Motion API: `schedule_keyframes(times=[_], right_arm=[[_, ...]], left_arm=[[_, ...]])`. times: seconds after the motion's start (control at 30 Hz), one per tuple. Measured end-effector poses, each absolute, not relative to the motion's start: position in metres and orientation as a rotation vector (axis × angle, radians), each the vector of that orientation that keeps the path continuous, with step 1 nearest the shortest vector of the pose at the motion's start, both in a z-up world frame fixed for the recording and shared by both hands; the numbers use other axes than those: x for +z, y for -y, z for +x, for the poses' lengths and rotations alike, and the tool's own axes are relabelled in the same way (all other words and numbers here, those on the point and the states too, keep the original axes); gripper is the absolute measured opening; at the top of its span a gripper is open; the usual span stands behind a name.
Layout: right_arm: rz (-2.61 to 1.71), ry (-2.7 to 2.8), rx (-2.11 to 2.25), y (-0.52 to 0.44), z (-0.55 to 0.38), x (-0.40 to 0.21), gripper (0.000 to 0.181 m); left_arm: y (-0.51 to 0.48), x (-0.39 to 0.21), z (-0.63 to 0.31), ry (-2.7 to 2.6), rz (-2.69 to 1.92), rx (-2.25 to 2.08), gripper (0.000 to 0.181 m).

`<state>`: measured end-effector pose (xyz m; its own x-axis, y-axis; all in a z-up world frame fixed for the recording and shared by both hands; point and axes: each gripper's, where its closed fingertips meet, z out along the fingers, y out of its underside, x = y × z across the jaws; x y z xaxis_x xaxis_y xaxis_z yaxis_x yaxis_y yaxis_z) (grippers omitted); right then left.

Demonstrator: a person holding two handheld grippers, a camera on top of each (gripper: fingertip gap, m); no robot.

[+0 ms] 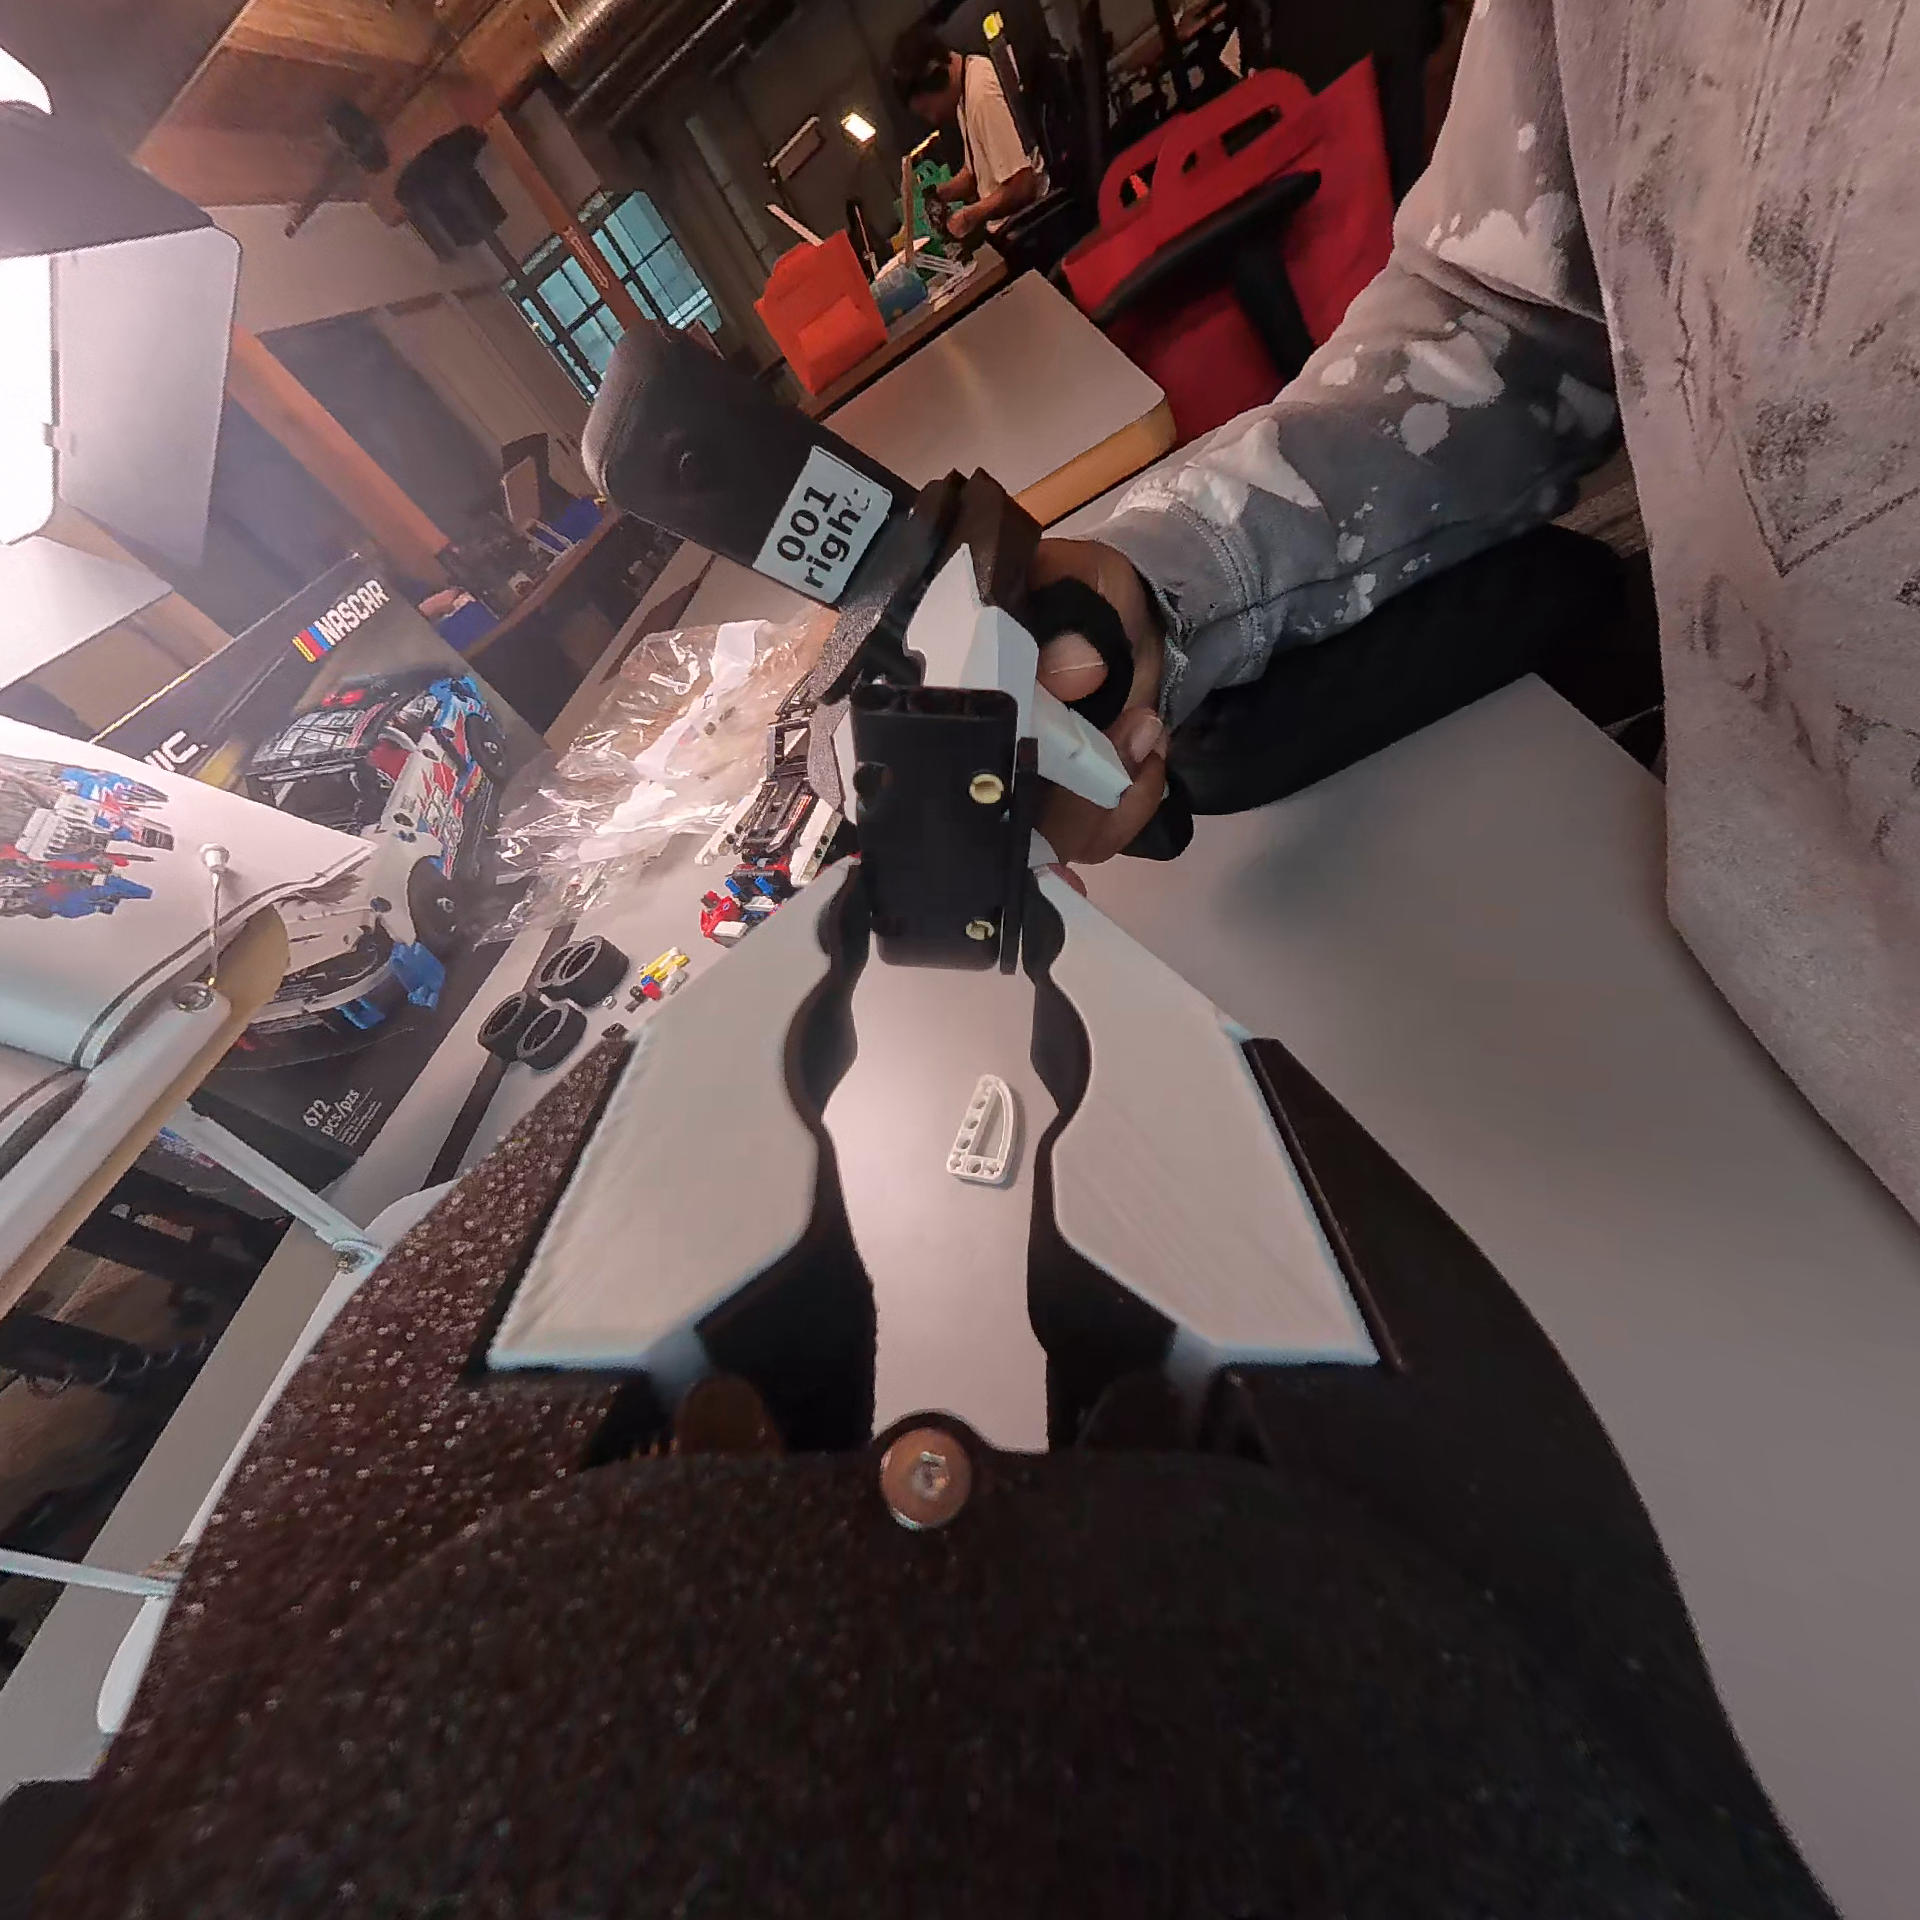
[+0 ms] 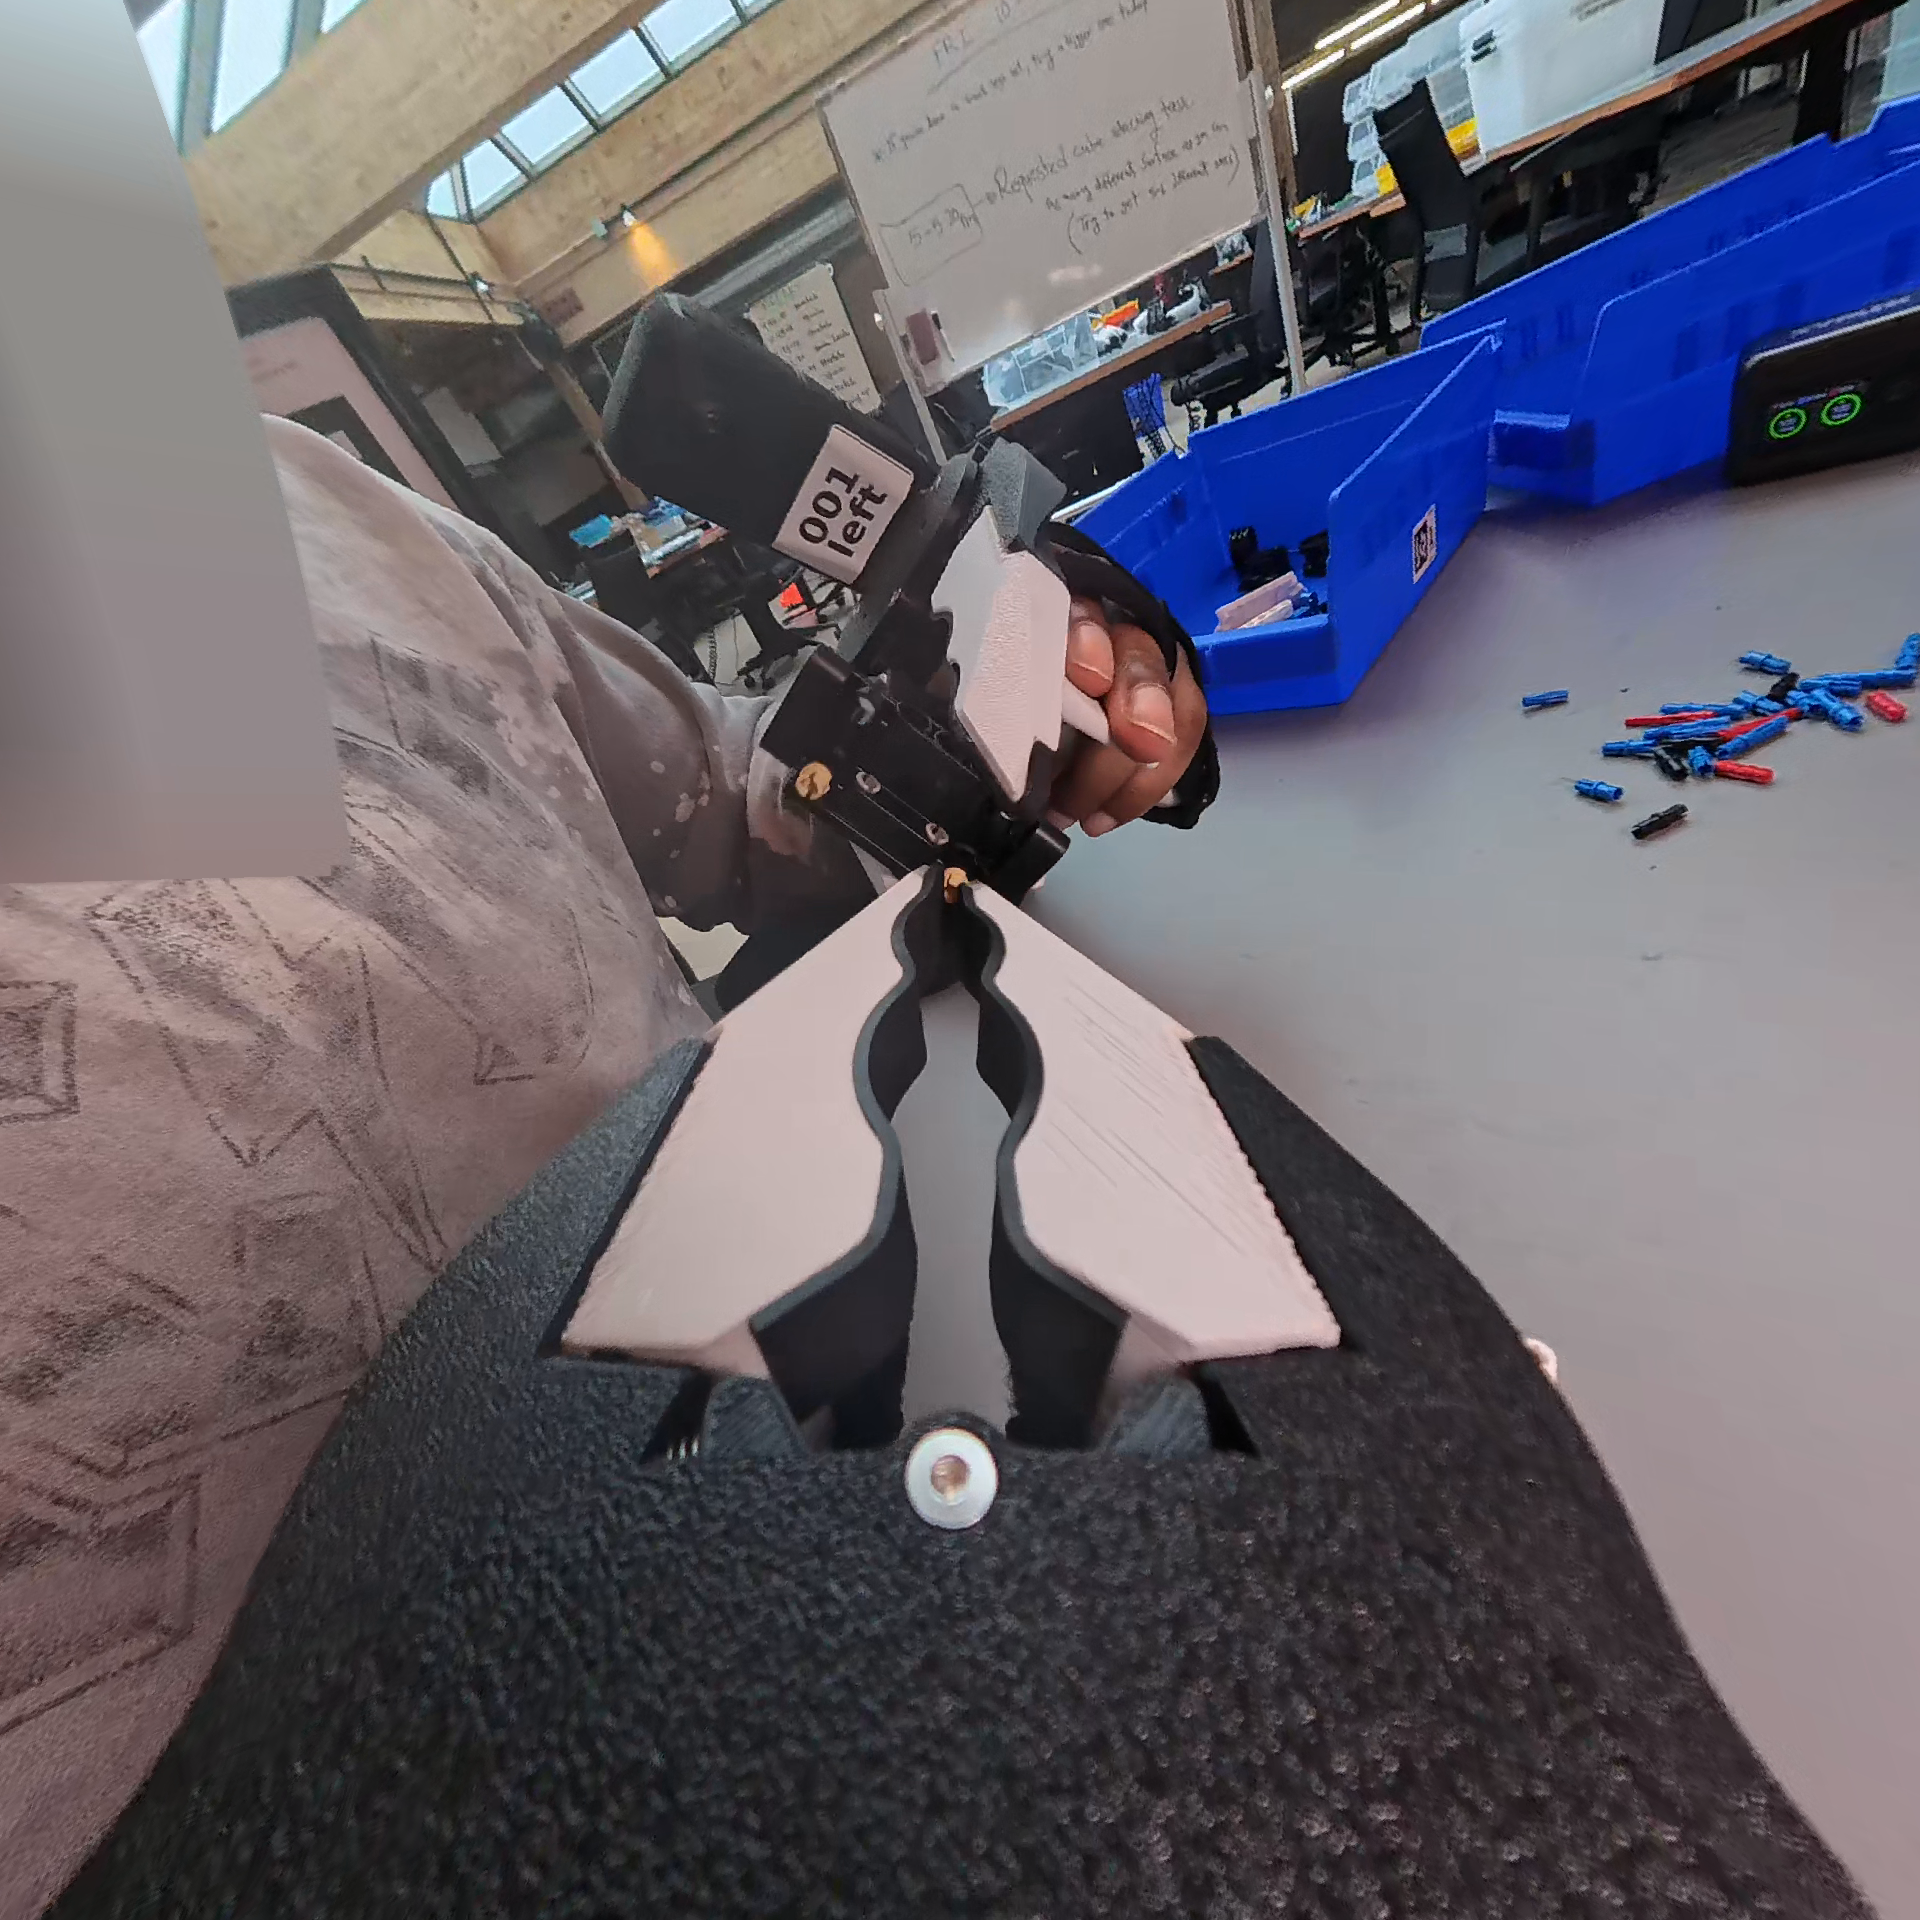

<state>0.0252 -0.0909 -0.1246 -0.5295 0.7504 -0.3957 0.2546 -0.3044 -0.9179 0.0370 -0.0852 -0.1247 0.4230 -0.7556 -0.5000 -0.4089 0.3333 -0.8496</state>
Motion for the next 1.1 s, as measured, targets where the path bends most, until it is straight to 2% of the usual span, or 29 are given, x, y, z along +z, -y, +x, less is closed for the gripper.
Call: schedule_keyframes(times=[0.17, 0.33, 0.47, 0.7, 0.77, 1.1], right_arm=[[-1.272, 1.534, 1.842, 0.072, 0.031, -0.122, 0.000], [-1.278, 1.479, 1.834, 0.073, 0.024, -0.117, 0.000], [-1.304, 1.490, 1.840, 0.082, 0.019, -0.119, 0.015], [-1.328, 1.511, 1.859, 0.087, 0.018, -0.124, 0.011], [-1.320, 1.516, 1.848, 0.088, 0.019, -0.124, 0.004], [-1.147, 1.535, 1.834, 0.096, 0.025, -0.112, 0.001]], left_arm=[[0.083, -0.099, 0.014, -1.088, -1.253, -0.314, 0.028], [0.083, -0.113, 0.025, -1.135, -1.259, -0.295, 0.028], [0.081, -0.116, 0.027, -1.145, -1.258, -0.276, 0.028], [0.081, -0.121, 0.032, -1.180, -1.253, -0.233, 0.028], [0.081, -0.122, 0.031, -1.184, -1.252, -0.218, 0.028], [0.089, -0.111, 0.036, -1.162, -1.224, -0.319, 0.028]])
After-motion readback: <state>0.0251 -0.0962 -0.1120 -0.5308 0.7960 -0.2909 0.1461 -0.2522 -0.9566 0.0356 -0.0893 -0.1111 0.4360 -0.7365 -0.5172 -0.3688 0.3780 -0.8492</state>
